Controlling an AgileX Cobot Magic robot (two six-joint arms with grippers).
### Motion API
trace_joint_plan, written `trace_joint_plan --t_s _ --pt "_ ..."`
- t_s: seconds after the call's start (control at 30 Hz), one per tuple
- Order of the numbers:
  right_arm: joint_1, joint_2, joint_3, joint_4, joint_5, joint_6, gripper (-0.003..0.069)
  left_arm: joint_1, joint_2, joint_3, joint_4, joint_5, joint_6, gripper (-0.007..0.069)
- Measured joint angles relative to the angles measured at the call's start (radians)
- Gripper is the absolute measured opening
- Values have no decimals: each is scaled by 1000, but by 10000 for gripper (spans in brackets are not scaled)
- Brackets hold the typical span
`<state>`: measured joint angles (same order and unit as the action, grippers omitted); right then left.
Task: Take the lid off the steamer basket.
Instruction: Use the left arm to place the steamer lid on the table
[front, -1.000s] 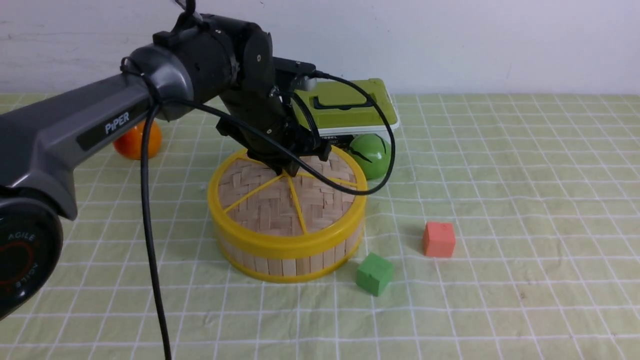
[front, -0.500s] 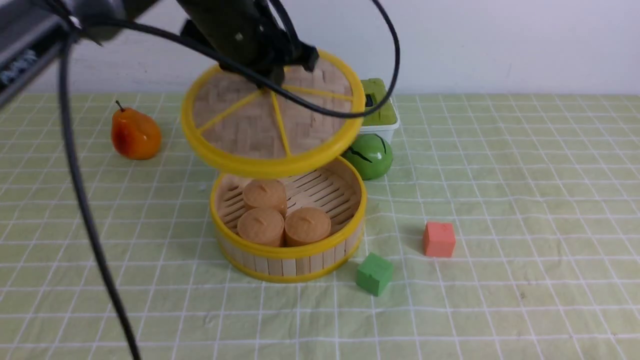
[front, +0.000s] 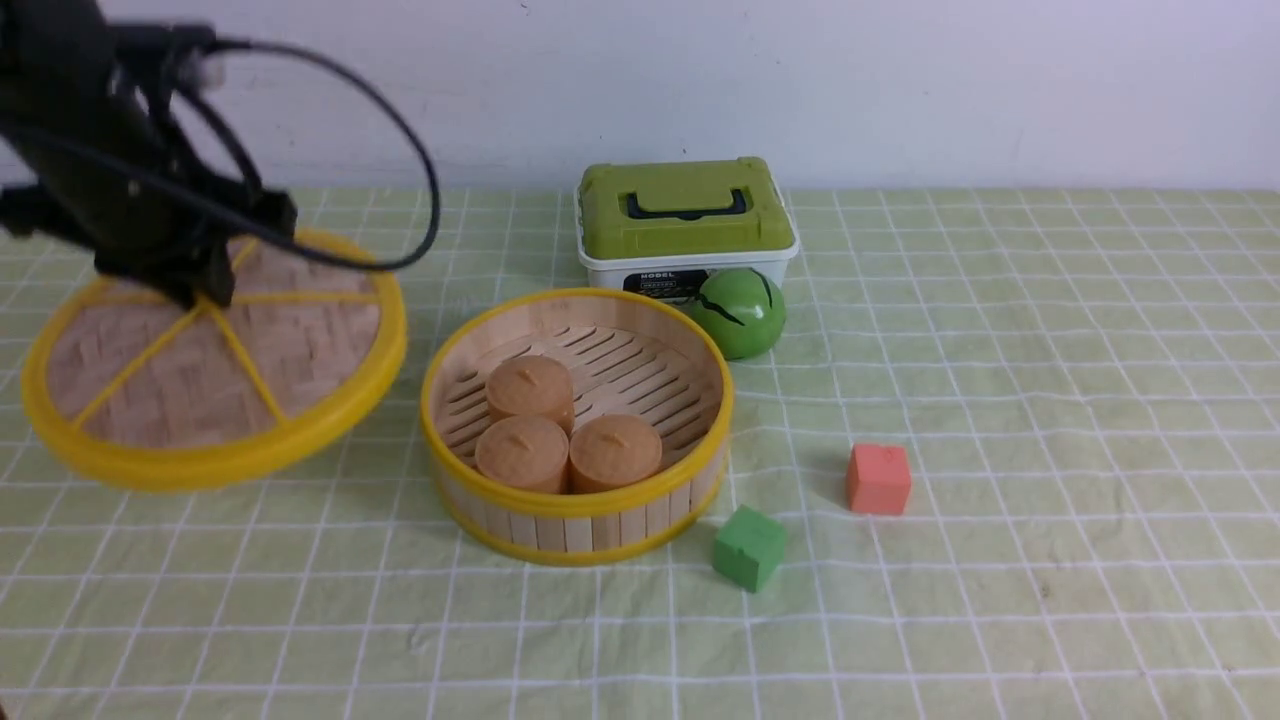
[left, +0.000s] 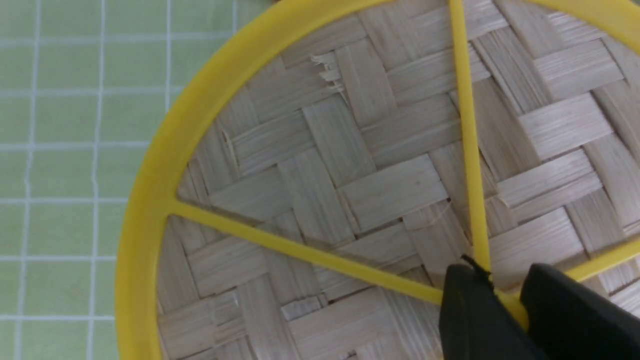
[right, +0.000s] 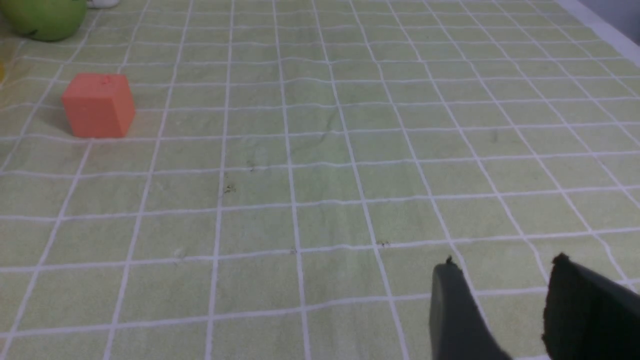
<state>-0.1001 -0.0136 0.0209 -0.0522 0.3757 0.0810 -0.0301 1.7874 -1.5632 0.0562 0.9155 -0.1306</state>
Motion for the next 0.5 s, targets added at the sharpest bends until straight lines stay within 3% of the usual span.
trace_joint_plan --t_s 0.03,0.17,0.5 --pt "0 0 0 0 0 0 241 29 15 116 -7 -120 -22 109" --pt "0 0 0 0 0 0 241 50 46 256 -9 -290 -75 109" --pt "0 0 0 0 0 0 241 49 86 283 -88 -386 -98 125"
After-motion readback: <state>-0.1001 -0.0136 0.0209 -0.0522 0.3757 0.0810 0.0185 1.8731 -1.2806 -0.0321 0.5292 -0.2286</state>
